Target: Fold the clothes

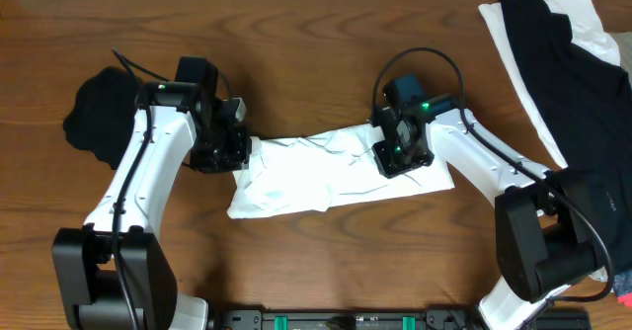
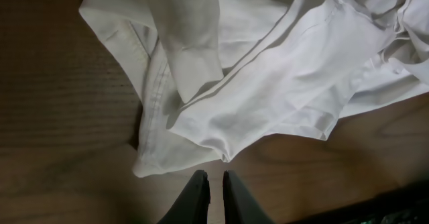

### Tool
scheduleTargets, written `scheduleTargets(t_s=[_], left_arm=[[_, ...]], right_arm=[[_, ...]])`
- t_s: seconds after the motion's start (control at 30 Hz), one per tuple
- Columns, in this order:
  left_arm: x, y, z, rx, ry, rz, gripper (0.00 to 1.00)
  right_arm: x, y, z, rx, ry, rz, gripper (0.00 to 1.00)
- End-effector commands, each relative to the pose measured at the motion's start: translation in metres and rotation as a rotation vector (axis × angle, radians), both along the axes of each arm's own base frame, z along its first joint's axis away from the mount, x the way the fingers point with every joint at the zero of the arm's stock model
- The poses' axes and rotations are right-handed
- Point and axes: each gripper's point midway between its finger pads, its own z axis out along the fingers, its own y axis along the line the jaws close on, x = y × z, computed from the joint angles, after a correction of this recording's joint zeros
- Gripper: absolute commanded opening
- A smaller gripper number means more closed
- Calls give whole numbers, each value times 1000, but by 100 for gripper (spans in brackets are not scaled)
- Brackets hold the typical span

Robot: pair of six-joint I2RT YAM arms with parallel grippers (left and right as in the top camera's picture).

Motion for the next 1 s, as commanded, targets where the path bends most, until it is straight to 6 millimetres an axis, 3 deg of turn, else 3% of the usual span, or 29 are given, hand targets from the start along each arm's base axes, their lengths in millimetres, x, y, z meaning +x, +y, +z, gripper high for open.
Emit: scheduleTargets(t_s=[0.0, 0.07, 0.33, 0.47, 0.6, 0.97], left_arm=[[-1, 0, 4, -5, -6, 5, 12], [-1, 0, 4, -5, -6, 5, 12], [-1, 0, 4, -5, -6, 5, 12], [-1, 0, 4, -5, -6, 5, 12], [-2, 0, 4, -5, -3, 5, 12], [-2, 0, 4, -5, -2, 5, 12]], right_arm=[[-5, 7, -1, 34, 17, 32, 8], [-5, 7, -1, 34, 17, 33, 1], [-5, 8, -1, 30, 8, 50, 2], [4, 1, -2, -16, -33, 41, 32], [13, -4, -3, -48, -73, 35, 38], [15, -5, -13, -60, -65, 34, 22]])
